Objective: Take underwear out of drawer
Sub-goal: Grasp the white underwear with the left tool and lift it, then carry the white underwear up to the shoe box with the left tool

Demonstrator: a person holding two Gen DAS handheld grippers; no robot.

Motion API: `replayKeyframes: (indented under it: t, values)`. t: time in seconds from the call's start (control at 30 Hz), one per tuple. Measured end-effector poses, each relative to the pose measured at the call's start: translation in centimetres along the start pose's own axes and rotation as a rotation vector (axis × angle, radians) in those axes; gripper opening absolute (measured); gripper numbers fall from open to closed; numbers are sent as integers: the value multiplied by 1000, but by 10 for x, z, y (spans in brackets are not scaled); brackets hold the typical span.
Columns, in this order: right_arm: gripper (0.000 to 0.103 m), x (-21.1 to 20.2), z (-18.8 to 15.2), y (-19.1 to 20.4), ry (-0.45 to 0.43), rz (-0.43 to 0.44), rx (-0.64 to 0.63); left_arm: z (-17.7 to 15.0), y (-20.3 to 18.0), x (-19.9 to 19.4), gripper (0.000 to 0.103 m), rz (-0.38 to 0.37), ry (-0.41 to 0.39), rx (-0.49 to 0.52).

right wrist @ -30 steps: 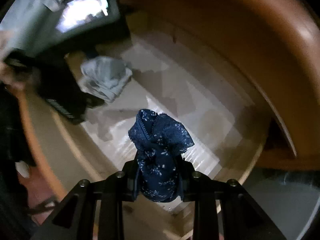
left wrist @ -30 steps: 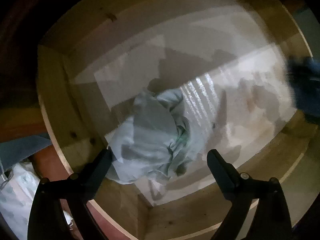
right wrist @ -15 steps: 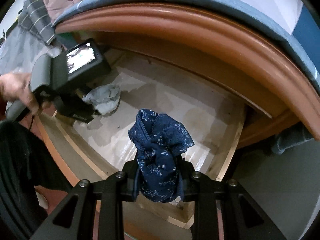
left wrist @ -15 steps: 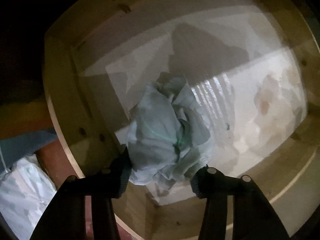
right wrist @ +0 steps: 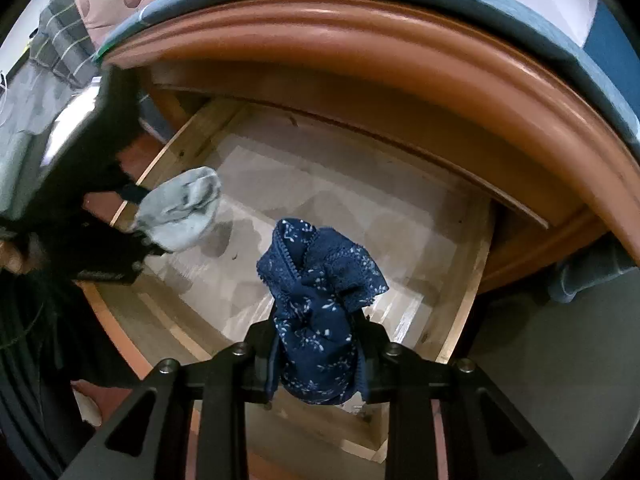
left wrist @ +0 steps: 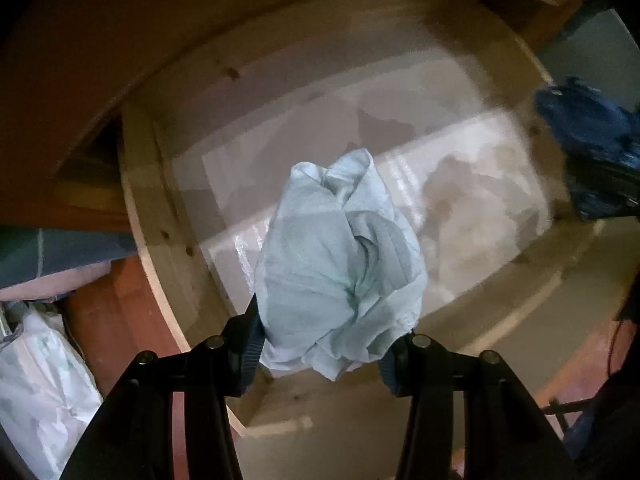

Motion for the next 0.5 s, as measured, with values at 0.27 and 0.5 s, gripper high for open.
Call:
replayKeyframes:
  t: [0.27,0.5]
  values:
    - [28,-1,-1,-7,1,3,45,-14,-11,-32,44,-1,-87,-27]
    - [28,-5,0,-9,-3,-4,67,-27,-32,-93,45,34,-198,-73]
Point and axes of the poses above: each gripper's, at about its wrist camera, not at the fingertips, and x roughly the way its jaws point, y to its left, z to its top, the point moved 4 cm from there along x, roughly the way its jaws point, and after that the axes turned 4 degrees about x, right-handed, at the moved point
